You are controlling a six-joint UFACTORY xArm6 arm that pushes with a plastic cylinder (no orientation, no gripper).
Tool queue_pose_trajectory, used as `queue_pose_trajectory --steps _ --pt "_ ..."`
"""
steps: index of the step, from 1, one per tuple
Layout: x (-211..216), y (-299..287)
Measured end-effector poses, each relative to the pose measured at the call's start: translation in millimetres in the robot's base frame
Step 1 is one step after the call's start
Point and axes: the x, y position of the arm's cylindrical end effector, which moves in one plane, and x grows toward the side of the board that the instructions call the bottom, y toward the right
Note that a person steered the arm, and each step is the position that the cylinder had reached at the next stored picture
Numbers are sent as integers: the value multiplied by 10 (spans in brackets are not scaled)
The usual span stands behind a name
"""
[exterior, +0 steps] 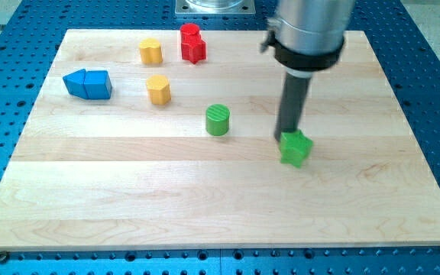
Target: Slide the green star to the right of the yellow hexagon
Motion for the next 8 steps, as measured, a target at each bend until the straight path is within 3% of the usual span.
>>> queue_pose_trajectory --steps 2,3,4,5,7,8 --pt "442 858" --pt "741 393" --pt "571 -210" --pt "417 -249" --pt "321 211" --pt "-63 -154"
